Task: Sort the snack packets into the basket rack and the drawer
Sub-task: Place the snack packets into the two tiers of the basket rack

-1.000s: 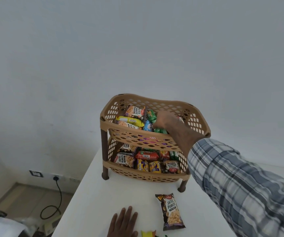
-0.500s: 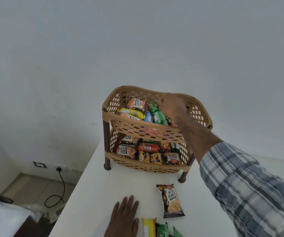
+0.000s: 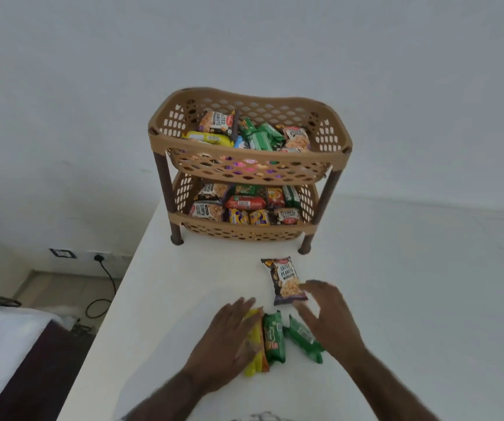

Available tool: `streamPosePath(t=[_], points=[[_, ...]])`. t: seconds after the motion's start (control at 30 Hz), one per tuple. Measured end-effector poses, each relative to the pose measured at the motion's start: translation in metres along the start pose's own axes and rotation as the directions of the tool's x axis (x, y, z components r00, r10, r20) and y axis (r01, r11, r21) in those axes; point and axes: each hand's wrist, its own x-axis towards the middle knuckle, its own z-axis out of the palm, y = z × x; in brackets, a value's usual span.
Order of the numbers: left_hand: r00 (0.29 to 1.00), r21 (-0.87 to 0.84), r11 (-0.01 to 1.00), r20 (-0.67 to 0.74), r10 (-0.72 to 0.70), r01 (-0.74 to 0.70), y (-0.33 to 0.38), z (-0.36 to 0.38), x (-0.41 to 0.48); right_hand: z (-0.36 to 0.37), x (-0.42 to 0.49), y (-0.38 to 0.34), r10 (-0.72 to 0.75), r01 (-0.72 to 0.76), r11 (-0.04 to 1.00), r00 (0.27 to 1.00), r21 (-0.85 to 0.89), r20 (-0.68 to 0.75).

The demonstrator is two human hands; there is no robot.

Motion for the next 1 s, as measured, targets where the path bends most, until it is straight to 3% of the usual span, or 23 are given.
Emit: streamPosePath(t=[0.1, 0.17, 0.37, 0.5, 0.63, 0.83, 1.0], points=[[0.993, 0.121, 0.987, 0.070, 0.100, -0.108, 0.025, 0.011, -0.004, 0.020, -0.031, 0.015, 0.077, -0.060, 0.995, 0.967, -0.078, 0.245], [0.993, 0.160, 0.983, 0.087, 0.079, -0.092, 0.031, 0.018, -0.004, 0.028, -0.043, 0.015, 0.092, -0.050, 0.988, 0.952, -0.149, 0.293], [0.993, 0.169, 0.985, 0.114, 0.011, -0.030, 0.030, 0.018, -0.001, 0.033, -0.050, 0.002, 0.217, -0.158, 0.956, 0.948, -0.247, 0.235], [0.998, 0.061, 0.998, 0.064, 0.021, -0.025, 0.024, 0.010, -0.004, 0.027, -0.046, -0.004, 0.295, -0.262, 0.952, 0.923, -0.156, 0.247], [0.992, 0.007, 0.993, -0.037, -0.119, 0.119, -0.005, 0.003, -0.005, 0.009, -0.037, -0.010, 0.336, -0.336, 0.941, 0.930, -0.025, 0.146], [0.958, 0.064, 0.956, -0.033, -0.285, 0.287, -0.055, 0.001, 0.000, -0.024, 0.016, -0.037, 0.287, -0.273, 0.938, 0.957, 0.216, -0.038], [0.948, 0.096, 0.943, -0.026, -0.318, 0.319, -0.062, 0.006, 0.002, -0.024, 0.079, -0.077, 0.159, -0.141, 0.956, 0.986, 0.256, -0.048]])
